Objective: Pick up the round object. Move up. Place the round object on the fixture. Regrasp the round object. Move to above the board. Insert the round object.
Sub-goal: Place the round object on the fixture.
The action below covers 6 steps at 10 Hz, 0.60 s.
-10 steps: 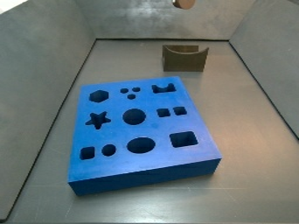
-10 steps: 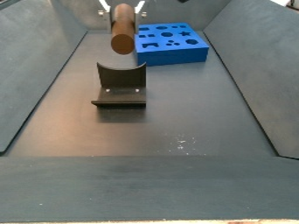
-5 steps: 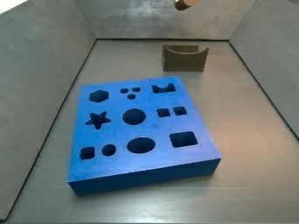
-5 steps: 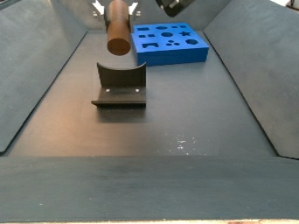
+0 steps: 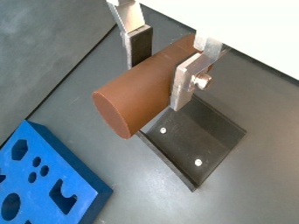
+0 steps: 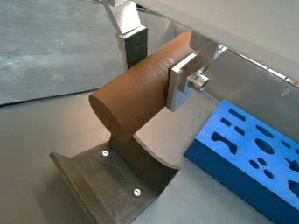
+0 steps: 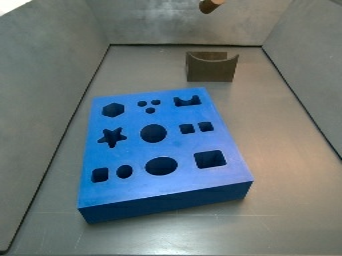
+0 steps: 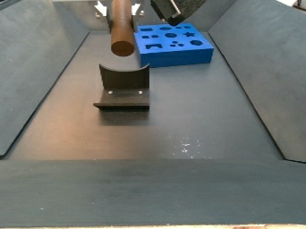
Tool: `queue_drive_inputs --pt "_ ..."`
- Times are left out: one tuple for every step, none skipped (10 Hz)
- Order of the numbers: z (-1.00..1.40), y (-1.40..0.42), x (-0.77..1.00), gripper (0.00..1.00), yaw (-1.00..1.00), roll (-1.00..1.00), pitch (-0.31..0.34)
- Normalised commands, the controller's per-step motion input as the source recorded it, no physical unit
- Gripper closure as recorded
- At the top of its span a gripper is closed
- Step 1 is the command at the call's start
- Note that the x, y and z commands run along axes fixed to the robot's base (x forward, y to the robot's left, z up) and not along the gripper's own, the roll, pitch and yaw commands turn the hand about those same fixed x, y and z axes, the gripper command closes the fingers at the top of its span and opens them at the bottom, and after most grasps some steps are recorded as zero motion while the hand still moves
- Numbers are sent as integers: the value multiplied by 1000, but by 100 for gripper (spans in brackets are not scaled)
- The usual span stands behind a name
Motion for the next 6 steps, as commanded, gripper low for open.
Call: queue_drive_inputs --pt "-1000 81 125 100 -110 -1000 26" --pt "-1000 82 127 100 -106 -1000 24" --pt "-1000 92 135 100 -109 -1000 40" --pt "-1000 90 144 100 -111 -1000 63" --pt "-1000 100 157 100 -116 -1000 84" --pt "-1000 106 164 100 -121 -1000 90"
